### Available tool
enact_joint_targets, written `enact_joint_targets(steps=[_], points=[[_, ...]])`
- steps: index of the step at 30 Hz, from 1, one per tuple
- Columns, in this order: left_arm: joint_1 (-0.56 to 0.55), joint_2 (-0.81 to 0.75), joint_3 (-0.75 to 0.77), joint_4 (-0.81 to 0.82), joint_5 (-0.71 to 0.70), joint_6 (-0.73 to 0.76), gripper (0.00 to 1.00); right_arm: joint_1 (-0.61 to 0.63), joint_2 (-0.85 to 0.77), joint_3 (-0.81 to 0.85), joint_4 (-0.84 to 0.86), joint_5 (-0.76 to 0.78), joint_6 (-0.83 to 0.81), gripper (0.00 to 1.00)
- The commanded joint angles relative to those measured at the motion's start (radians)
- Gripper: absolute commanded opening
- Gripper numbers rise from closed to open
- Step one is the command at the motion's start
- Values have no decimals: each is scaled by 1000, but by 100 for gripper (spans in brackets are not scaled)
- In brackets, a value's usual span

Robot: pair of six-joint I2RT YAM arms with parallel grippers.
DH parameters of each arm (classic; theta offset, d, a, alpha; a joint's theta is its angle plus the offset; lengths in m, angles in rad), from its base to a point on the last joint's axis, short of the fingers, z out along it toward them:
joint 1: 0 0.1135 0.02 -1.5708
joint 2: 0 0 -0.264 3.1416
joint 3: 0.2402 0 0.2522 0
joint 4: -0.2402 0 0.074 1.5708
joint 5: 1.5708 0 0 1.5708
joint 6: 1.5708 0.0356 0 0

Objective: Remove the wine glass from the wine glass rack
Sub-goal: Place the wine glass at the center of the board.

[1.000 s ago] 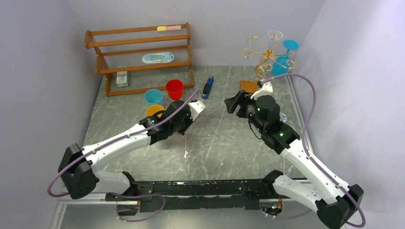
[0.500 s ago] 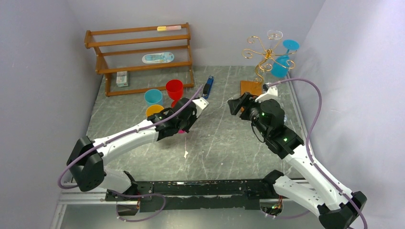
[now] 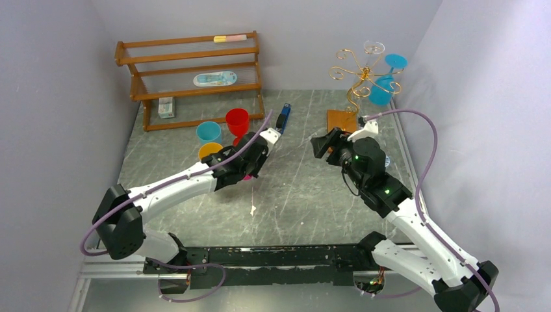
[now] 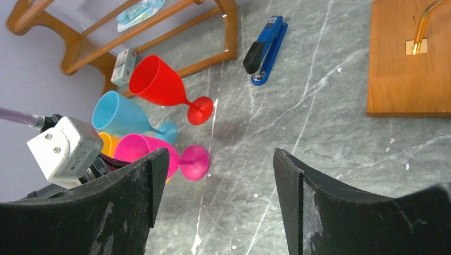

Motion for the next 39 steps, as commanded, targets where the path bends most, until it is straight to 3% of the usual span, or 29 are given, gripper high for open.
enact_joint_targets(steps=[1,8,19,30,39], points=[[7,10,26,16,-33,-38,5,-2,-17,-20,26,34,16,76],[48,-31,1,53,-24,-30,5,-3,11,9,16,46,37,76],[112,-7,24,35,176,-18,5,-3,45,30,30,5,61,76],[123,42,118,-58,123,-13,5,-3,33,22,37,-5,69,77],[127,59,139,-77,144,-11,23,-3,19,11,79,-23,56,76]])
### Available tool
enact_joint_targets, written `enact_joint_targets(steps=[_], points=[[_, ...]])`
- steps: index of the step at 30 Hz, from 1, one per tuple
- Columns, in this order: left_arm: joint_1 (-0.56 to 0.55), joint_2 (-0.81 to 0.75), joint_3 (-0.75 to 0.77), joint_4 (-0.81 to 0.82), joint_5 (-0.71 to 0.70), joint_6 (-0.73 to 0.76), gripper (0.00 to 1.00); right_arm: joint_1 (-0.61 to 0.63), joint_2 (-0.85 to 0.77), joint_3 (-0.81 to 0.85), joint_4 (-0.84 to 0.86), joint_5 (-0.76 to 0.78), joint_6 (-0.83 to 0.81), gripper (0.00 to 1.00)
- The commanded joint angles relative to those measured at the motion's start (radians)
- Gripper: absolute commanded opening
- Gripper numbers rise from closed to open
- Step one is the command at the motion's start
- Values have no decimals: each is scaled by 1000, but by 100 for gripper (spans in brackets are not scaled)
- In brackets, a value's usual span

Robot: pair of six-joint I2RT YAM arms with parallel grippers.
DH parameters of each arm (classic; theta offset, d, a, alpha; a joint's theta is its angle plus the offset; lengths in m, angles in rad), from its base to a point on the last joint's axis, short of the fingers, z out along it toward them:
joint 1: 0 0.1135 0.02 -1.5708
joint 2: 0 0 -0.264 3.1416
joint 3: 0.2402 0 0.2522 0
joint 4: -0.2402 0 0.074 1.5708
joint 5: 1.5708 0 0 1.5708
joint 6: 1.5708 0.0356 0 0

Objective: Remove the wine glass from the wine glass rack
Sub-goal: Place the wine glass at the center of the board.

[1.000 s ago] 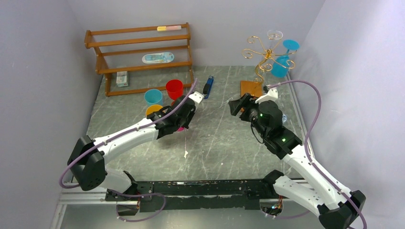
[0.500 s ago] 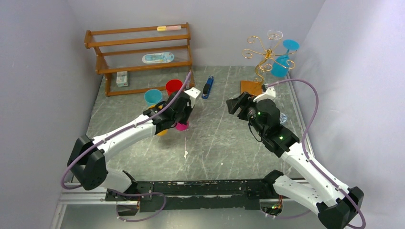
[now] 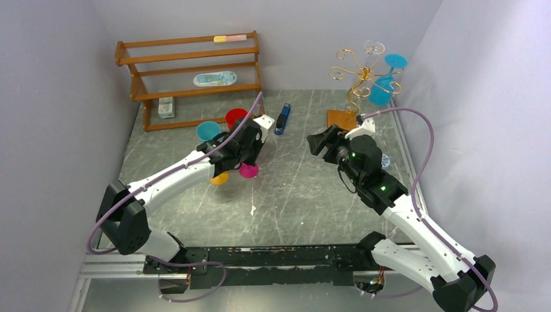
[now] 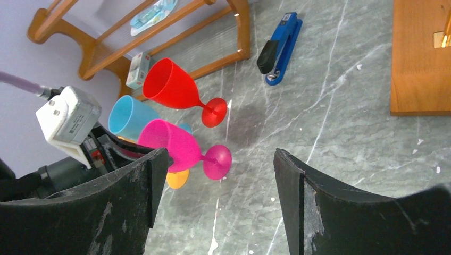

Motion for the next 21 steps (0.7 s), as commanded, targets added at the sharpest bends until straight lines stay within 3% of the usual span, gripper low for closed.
enact_joint_targets(steps=[1,7,12,21], points=[[8,21,43,-33,8,3,23,-2,-22,14,32,-1,-7,77],[9,33,56,-58,-13,6,20,-3,-13,18,24,-10,-2,77],[10,41,72,-83,-27,30,6,-2,-11,21,11,-11,7,76],[10,63,88,-93,-24,47,6,-3,-25,18,13,-1,15,77]])
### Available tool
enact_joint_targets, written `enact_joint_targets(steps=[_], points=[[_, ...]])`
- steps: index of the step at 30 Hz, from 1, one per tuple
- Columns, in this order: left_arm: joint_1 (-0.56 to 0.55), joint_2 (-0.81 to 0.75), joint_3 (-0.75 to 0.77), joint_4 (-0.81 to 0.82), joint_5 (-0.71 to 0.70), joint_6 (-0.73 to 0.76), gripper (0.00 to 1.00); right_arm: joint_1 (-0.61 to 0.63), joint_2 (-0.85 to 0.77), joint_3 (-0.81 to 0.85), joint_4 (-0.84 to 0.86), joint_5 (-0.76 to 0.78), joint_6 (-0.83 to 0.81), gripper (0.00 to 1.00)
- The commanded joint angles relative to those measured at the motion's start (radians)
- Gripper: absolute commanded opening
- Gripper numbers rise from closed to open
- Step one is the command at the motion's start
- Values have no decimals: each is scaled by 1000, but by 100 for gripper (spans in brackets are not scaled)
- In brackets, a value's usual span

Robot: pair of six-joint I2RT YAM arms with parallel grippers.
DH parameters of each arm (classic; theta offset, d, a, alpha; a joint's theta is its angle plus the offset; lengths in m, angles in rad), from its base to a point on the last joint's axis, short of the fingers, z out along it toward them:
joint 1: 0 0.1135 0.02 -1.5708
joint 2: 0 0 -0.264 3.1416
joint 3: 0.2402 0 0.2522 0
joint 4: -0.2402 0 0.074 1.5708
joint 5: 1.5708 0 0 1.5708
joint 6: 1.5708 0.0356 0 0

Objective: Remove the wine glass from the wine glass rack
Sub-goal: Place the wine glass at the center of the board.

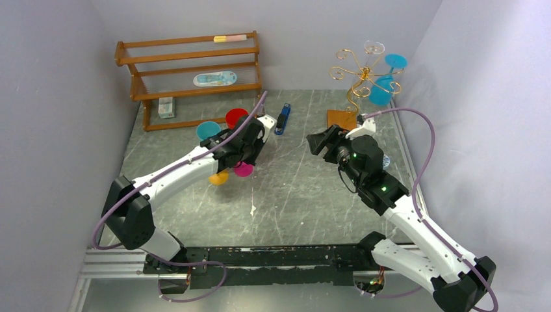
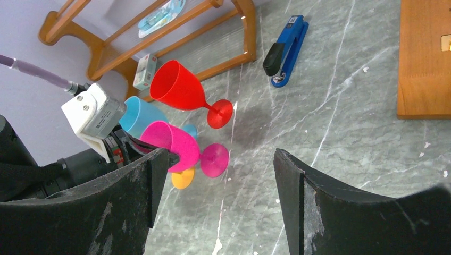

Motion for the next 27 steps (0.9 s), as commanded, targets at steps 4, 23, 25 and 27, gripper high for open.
enact_joint_targets(steps=[4,23,25,27], points=[[5,9,29,-4,29,9,11,-4,-10,19,-1,14,11,77],[5,-173,9,52,65,25,58,-4,83,226,-129,-120,-217,83],[4,-205,-4,68,79,15,63,-4,86,258,-139,-123,-262,84],[5,-247,-26,98,105,6,71,-4,93,298,-141,-95,-316,85]])
